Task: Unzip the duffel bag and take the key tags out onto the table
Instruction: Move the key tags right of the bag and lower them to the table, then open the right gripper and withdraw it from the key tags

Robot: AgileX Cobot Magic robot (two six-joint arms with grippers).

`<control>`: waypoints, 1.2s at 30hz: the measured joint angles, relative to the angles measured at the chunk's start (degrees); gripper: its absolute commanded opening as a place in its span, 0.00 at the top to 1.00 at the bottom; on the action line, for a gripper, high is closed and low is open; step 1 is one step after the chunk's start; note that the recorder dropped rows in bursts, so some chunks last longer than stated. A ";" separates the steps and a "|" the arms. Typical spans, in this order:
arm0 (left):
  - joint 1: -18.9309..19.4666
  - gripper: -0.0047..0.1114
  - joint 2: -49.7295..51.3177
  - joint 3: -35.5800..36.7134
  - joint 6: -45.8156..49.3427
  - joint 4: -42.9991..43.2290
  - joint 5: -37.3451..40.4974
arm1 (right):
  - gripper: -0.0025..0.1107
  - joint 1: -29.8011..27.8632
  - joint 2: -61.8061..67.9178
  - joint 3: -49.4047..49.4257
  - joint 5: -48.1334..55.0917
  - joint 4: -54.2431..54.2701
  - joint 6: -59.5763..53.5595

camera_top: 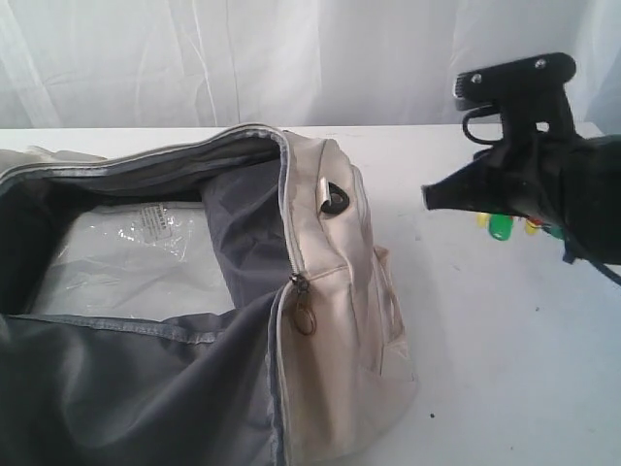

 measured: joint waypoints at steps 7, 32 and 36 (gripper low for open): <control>0.00 0.96 0.00 0.00 0.00 0.00 0.00 | 0.98 0.00 -1.13 11.96 6.84 1.35 -1.05; 0.00 0.96 0.00 0.00 -1.31 0.00 0.00 | 0.44 0.03 11.54 3.51 11.99 -1.17 5.64; 0.00 0.96 0.00 0.00 -1.31 0.00 0.00 | 0.45 0.03 8.34 3.51 12.93 -1.17 5.95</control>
